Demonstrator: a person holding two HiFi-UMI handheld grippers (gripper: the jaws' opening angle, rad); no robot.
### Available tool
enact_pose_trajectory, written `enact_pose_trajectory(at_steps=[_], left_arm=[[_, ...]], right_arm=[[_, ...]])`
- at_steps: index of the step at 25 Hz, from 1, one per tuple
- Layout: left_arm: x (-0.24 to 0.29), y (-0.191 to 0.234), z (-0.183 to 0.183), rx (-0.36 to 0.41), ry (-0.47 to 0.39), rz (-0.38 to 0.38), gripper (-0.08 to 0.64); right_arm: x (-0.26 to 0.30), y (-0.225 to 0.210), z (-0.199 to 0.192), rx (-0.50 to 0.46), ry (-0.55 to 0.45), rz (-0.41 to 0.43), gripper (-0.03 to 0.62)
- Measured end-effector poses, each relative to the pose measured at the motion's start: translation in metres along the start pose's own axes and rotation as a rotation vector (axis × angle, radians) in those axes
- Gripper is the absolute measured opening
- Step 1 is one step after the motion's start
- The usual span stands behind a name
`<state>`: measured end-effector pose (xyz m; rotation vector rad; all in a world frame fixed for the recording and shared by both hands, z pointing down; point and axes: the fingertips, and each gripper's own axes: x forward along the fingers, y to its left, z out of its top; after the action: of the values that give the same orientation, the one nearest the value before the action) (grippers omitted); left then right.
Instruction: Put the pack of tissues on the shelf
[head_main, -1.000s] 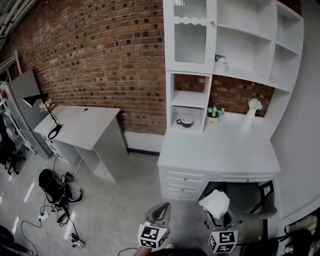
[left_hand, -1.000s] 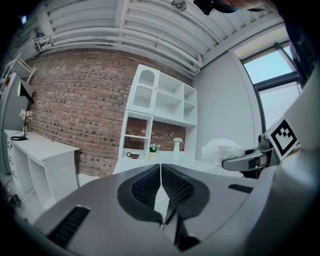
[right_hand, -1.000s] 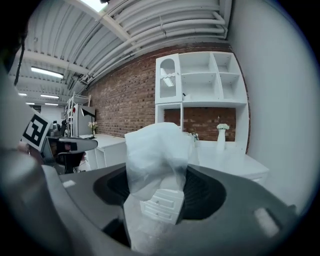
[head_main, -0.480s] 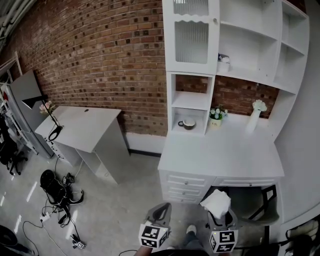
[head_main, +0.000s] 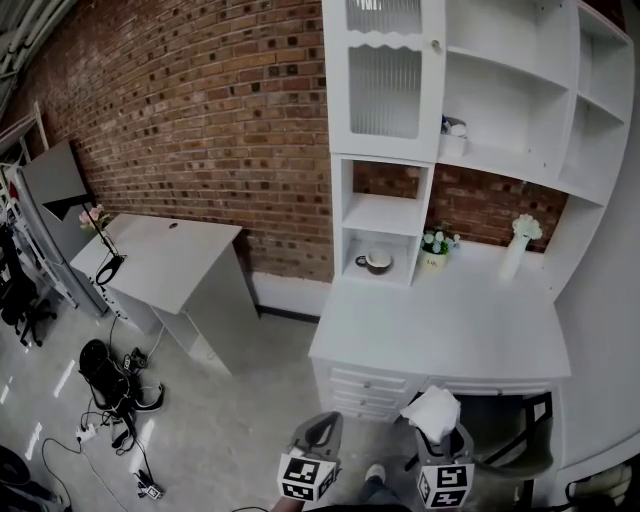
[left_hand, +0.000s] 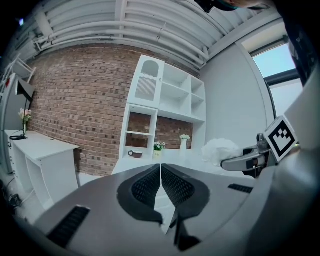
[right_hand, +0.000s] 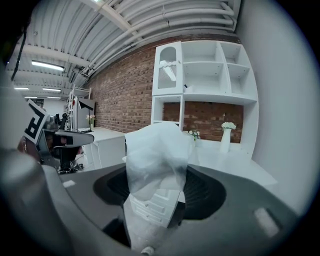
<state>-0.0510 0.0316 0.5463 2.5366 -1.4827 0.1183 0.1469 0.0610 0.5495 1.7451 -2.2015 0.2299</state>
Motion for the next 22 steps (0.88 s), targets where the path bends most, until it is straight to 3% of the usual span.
enact_pose_trajectory(at_steps=[12,22], left_arm=[[0.072,-0.014,0.007,0.003,0.040,0.007,0.012],[0.122,-0.024,0.022,0.026,-0.004,0.041,0.012]], right_arm=[[0.051,-0.055,0.014,0.015,-0.010,0.036,0.278],[0.090,-0.096,0.023,0.003,-0.033,0.067,0.278]])
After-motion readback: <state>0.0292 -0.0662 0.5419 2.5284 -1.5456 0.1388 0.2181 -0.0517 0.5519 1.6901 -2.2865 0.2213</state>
